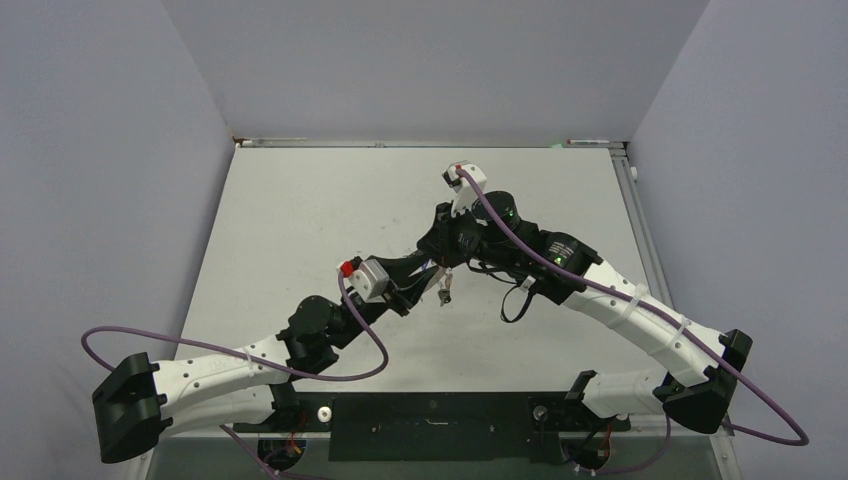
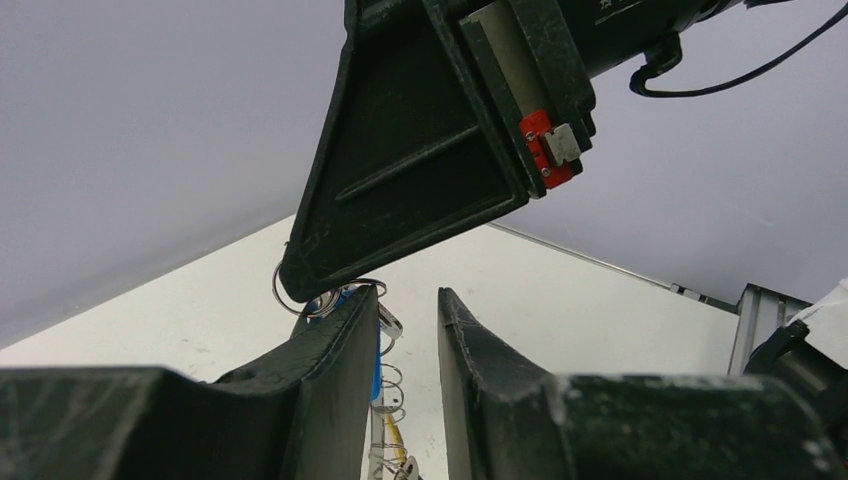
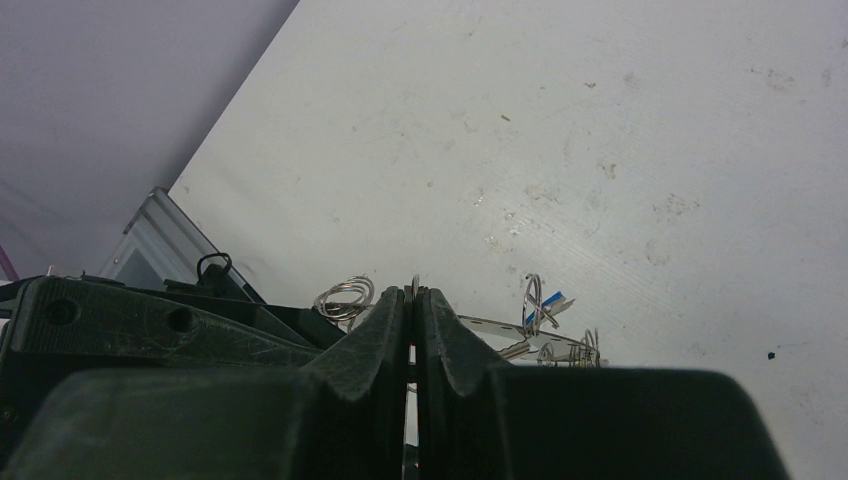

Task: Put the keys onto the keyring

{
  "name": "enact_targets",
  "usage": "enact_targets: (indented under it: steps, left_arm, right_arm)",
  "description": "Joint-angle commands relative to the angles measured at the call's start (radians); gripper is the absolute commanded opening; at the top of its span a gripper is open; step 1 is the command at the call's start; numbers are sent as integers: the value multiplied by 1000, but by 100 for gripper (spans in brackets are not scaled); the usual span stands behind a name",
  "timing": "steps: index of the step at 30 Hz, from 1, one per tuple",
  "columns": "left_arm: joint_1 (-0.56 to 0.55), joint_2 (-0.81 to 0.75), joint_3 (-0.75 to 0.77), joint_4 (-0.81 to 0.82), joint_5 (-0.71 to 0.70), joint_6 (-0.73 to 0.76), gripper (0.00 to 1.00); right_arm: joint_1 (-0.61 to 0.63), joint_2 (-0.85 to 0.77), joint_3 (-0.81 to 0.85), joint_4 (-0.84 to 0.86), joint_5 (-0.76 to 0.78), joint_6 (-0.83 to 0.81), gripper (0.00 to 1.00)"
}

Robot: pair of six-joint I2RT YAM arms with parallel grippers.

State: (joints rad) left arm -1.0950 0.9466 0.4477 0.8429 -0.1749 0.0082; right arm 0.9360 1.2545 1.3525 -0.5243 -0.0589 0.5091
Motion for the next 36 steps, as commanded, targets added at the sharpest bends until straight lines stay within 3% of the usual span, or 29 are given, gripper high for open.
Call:
enact_targets:
  steps: [1, 8, 13, 17, 25, 28, 33, 36]
  left_arm:
    - [6, -12, 7, 43, -22, 25, 24]
    - [4, -19, -3, 31, -77, 39, 41]
    - [4, -15, -9, 54, -79, 47, 41]
    - [4, -9, -4, 67, -72, 55, 36]
    - [4, -9, -1, 79, -63, 60, 39]
    - [4, -6, 0, 84, -64, 65, 30]
    - [4, -8, 3, 83, -67, 81, 0]
    - [4, -22, -2, 77, -72, 87, 0]
  right_arm:
    - [7, -52, 19, 77, -10, 12, 5]
    - [8, -56, 26, 78, -15, 15, 5]
    - [14, -52, 23, 85, -19, 17, 5]
    - [18, -50, 17, 90, -21, 22, 5]
    - [26, -49, 14, 97, -20, 26, 5]
    - [31, -47, 13, 108, -29, 32, 5]
    - [32, -43, 26, 125, -65, 39, 5]
    - [31, -44, 36, 120, -64, 35, 5]
